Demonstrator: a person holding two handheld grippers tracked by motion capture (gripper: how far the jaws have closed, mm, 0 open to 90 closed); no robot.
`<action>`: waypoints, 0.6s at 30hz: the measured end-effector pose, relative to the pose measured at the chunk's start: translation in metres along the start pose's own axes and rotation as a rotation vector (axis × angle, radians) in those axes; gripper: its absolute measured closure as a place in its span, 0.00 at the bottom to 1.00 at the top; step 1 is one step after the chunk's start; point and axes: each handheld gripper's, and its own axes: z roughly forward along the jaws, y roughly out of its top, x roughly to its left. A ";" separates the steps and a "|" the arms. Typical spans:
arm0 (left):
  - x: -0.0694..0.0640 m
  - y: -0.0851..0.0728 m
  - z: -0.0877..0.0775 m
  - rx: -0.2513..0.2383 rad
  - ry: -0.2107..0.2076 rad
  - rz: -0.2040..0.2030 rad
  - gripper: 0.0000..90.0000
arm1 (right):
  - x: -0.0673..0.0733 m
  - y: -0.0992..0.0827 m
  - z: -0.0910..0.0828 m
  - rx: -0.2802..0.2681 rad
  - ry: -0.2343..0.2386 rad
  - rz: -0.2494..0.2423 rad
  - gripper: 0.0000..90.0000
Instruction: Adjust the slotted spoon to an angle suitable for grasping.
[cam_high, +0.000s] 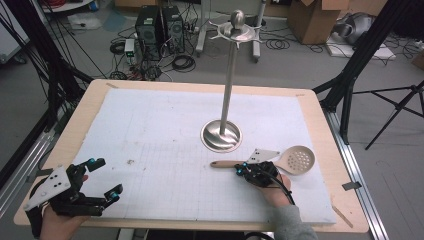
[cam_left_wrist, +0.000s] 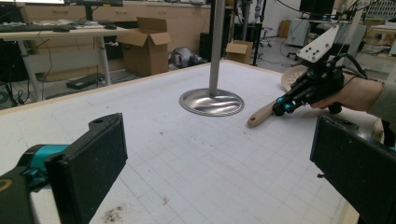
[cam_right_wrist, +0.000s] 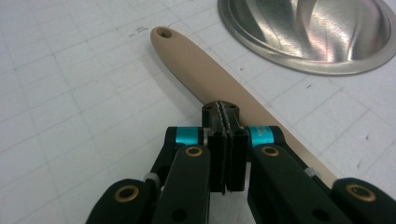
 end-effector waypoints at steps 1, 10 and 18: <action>0.000 0.000 0.000 0.001 0.000 0.000 0.05 | -0.001 0.001 0.001 0.002 -0.003 0.000 1.00; 0.002 -0.001 -0.001 -0.002 -0.001 -0.007 0.05 | -0.007 0.001 -0.019 -0.066 -0.042 0.031 1.00; 0.001 -0.002 0.005 0.010 -0.013 -0.007 0.05 | -0.030 -0.008 -0.049 -0.078 -0.102 0.077 1.00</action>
